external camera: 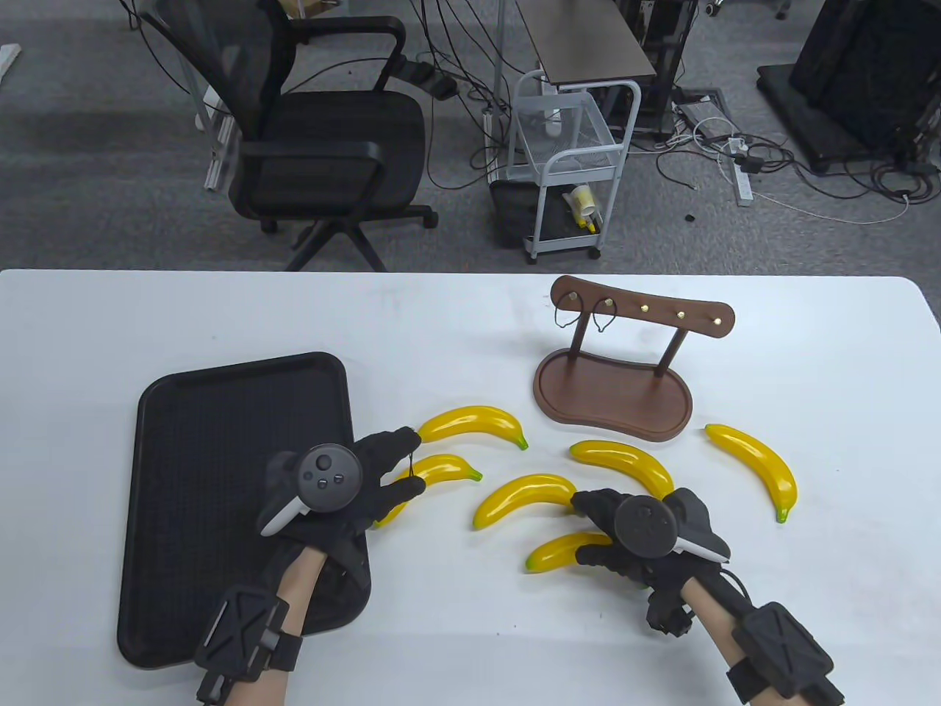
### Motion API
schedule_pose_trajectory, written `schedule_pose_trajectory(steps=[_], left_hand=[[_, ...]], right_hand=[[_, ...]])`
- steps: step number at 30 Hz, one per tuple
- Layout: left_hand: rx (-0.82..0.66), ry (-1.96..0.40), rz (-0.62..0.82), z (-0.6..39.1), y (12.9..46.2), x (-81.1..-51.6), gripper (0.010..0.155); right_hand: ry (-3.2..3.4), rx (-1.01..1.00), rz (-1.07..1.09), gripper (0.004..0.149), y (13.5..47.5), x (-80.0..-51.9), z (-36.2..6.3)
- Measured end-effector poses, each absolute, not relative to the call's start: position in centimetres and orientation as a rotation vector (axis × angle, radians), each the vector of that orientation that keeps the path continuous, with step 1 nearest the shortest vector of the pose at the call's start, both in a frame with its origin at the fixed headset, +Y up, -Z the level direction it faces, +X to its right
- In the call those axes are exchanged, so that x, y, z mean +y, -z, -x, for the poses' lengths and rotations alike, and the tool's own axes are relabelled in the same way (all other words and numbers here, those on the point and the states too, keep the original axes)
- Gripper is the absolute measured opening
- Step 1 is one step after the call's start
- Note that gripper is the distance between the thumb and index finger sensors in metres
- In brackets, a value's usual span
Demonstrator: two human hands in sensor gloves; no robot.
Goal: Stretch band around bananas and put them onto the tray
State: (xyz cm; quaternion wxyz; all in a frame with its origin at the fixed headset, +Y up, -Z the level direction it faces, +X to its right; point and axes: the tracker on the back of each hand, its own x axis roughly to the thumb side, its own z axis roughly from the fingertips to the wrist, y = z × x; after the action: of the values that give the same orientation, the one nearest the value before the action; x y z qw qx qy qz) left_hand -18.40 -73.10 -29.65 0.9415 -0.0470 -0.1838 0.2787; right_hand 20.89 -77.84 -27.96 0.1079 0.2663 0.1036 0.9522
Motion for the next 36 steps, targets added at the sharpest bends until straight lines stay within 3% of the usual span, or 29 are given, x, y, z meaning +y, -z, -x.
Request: schedule_pose_trajectory(steps=[15,36], left_hand=[[-0.367,-0.578,0.104,18.5,29.8,-73.3,0.066],[-0.37,-0.577,0.109,18.4,29.7,-73.3,0.066]], right_hand=[[-2.889,0.327,-0.832,0.078,27.7,-79.3,-21.1],[-2.894,0.251,-0.881,0.07,28.3,-78.6,-20.4]])
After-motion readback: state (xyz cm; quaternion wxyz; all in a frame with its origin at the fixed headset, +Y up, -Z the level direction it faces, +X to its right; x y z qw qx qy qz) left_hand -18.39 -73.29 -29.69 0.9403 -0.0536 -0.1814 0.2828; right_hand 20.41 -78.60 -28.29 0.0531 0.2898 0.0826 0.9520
